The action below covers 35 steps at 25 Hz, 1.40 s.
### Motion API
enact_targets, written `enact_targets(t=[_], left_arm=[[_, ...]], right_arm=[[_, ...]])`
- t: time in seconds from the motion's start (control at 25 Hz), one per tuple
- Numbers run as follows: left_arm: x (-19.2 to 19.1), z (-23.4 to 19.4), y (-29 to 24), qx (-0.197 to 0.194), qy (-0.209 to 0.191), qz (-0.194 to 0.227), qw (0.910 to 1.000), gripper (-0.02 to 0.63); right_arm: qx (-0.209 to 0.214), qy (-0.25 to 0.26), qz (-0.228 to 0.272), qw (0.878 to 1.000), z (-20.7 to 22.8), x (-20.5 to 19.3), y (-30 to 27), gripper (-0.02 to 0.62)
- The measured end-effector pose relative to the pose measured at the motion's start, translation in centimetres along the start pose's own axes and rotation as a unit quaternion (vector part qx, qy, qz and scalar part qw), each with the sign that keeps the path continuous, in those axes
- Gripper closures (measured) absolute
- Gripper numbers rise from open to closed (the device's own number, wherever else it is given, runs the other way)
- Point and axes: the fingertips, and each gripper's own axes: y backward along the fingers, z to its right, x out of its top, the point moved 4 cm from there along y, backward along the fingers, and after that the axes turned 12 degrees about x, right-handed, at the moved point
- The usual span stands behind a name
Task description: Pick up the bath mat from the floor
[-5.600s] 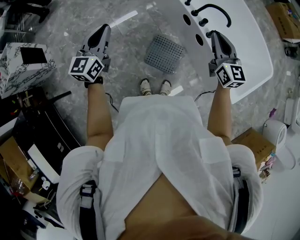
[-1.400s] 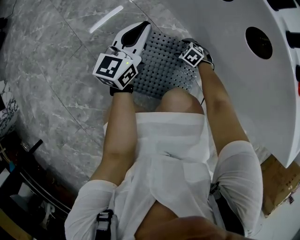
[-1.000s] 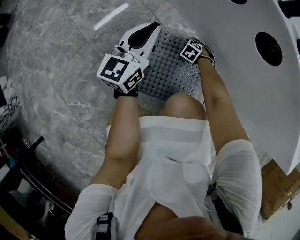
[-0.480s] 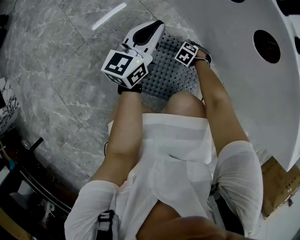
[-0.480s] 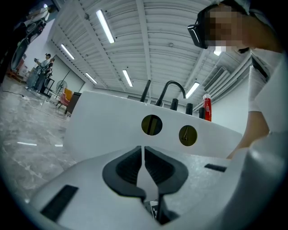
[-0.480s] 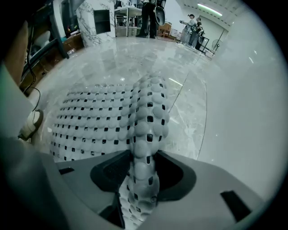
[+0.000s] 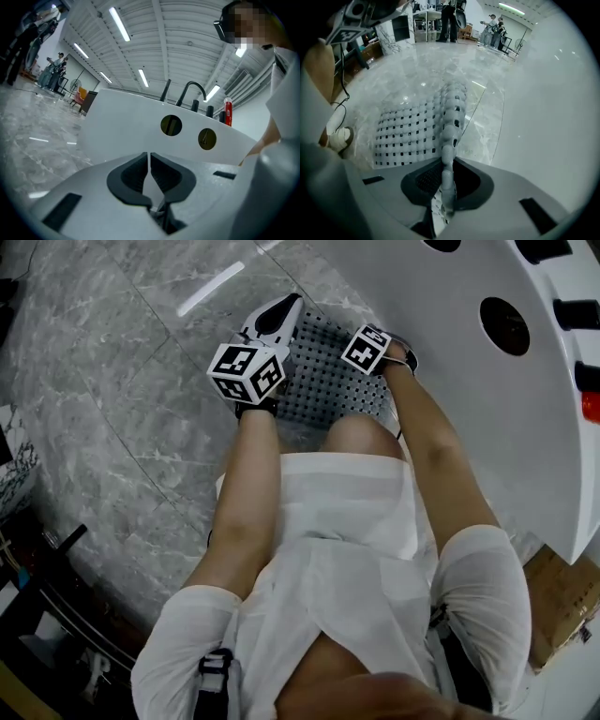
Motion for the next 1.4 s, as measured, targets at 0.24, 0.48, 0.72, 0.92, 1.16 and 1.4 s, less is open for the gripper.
enact_targets(t=[0.24,0.48,0.72,0.92,1.16,1.4], left_arm=[[-1.2,-0.5,0.0,0.004,-0.022,-0.027,0.9994,0.587],[-0.6,-1.9,0.2,0.022,0.002,-0.01,0.9997,0.588],[-0.6,-0.8,-0.6,0.009,-0.017,-0.009,0.9998,0.588],[-0.4,-0.3,-0.8,0.014,-0.024,0.002,0.9996,0.586],[0.2,-1.0,-0.2,0.025,-0.03,0.016,0.9991,0.587],[1.3,-1.6,0.4,0.047,-0.034,0.042,0.9975,0.586]], right_arm=[[0.01,-0.032,0.027,0.999,-0.8,0.9,5.1,0.532],[-0.029,-0.051,0.096,0.994,0.1,2.1,10.8,0.535],[-0.053,-0.123,0.222,0.966,1.3,4.4,15.4,0.541],[-0.088,-0.178,0.343,0.918,2.0,5.4,18.7,0.543],[-0.076,-0.223,0.498,0.834,1.4,6.3,22.2,0.545],[-0.084,-0.238,0.588,0.768,0.7,7.9,25.1,0.543]])
